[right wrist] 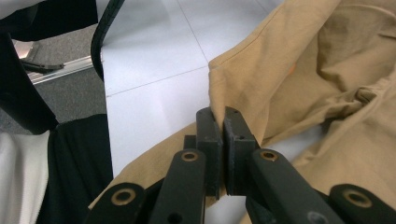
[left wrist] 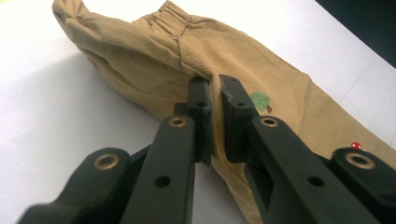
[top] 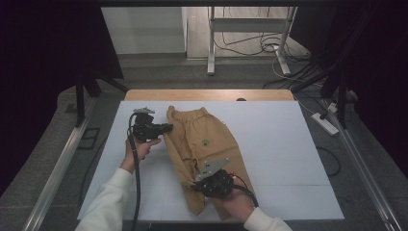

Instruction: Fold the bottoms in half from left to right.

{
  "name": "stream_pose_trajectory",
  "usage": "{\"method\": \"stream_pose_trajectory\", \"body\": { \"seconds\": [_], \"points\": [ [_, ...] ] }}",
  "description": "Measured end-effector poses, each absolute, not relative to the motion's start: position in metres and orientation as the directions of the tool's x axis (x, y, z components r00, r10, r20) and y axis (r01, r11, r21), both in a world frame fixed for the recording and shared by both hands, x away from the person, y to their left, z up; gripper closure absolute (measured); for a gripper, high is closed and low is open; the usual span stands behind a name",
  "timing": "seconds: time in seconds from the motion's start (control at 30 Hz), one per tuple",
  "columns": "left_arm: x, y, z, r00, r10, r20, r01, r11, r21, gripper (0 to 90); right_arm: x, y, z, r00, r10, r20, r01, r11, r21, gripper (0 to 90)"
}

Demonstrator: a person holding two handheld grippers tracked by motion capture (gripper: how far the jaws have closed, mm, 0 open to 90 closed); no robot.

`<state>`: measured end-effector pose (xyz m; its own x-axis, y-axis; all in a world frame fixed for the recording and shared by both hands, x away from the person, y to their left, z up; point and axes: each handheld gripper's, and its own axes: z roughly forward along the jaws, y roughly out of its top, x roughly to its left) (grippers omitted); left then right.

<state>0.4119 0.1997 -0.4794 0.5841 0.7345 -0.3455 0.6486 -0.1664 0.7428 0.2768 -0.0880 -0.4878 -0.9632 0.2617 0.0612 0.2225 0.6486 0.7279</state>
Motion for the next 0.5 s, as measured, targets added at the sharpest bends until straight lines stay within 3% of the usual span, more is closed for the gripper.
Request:
{"method": "stream_pose_trajectory", "body": {
  "seconds": [0.5],
  "points": [
    [0.419,0.179,-0.476,0.625,0.702,-0.34,0.632,-0.201,0.748,82.6,0.276,-0.113,-0.485,-0.945,0.32,0.06,0.258,0.624,0.737,86.4]
  ]
}}
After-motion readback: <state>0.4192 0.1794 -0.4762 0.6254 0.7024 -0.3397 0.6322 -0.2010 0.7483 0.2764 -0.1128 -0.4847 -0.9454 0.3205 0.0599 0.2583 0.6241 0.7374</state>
